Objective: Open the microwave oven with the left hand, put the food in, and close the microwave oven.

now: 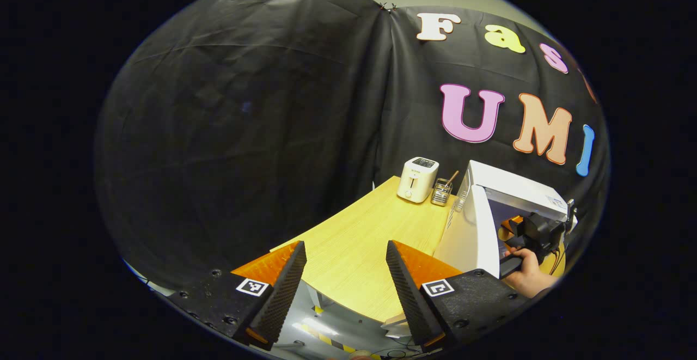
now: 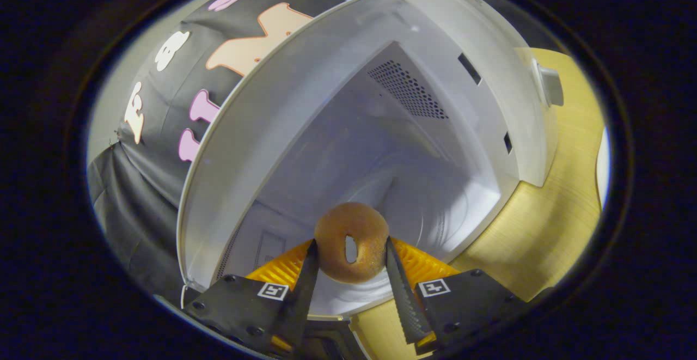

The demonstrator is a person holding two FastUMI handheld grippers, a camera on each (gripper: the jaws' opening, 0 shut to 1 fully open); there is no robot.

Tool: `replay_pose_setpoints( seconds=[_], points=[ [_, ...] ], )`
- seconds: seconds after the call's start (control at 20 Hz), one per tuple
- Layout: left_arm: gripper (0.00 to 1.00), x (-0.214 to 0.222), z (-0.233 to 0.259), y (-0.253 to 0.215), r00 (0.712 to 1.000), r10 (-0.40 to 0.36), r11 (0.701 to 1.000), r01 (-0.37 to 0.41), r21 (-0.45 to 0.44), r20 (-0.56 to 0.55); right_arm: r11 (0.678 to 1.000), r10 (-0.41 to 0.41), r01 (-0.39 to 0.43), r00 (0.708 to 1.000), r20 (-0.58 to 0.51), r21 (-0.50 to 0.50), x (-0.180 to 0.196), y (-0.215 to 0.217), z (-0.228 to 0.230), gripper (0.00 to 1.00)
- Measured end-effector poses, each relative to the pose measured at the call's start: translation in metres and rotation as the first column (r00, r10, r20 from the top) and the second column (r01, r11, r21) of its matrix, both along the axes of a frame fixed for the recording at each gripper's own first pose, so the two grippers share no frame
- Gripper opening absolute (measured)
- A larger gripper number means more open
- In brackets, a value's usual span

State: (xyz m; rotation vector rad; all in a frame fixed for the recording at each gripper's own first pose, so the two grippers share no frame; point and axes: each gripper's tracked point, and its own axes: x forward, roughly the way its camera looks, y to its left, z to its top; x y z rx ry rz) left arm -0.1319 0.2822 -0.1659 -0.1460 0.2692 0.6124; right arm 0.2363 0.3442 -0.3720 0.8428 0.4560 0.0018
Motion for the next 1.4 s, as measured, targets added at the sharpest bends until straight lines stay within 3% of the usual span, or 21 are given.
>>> replay_pose_setpoints(
  seconds=[0.1,0.15,0.35,0.45,0.8,1.2,1.4],
  points=[
    [0.87,-0.003,-0.004,0.004,1.000,0.011,1.000,-0.011,-0.003,-0.013,1.000,-0.022,0.022,1.000,0.001,-0.017,0.006,-0.002,-0.004,0.71],
    [0.87,-0.004,-0.005,0.006,1.000,0.015,1.000,-0.015,-0.004,-0.016,0.999,-0.027,0.027,1.000,0.002,-0.025,0.008,-0.005,-0.003,0.64],
    [0.87,-0.004,-0.008,0.010,1.000,0.023,1.000,-0.023,-0.007,-0.019,0.998,-0.036,0.036,0.999,-0.001,-0.044,0.014,-0.008,-0.009,0.67],
    [0.87,-0.004,-0.009,0.009,1.000,0.019,1.000,-0.020,-0.008,-0.019,0.997,-0.042,0.043,0.999,0.008,-0.066,0.012,-0.012,-0.007,0.99],
    [0.87,-0.005,-0.011,0.008,1.000,-0.002,1.000,0.002,-0.005,-0.017,0.987,0.033,-0.024,0.998,0.051,-0.160,-0.012,-0.022,0.006,0.99],
    [0.83,-0.007,-0.024,-0.003,0.997,-0.059,0.998,0.059,-0.015,-0.042,0.928,0.196,-0.160,0.977,0.078,-0.336,-0.072,-0.053,0.023,0.99],
    [0.66,0.000,-0.036,-0.012,0.991,-0.121,0.992,0.119,-0.038,-0.057,0.881,0.285,-0.232,0.956,0.072,-0.411,-0.109,-0.069,0.034,0.99]
  ],
)
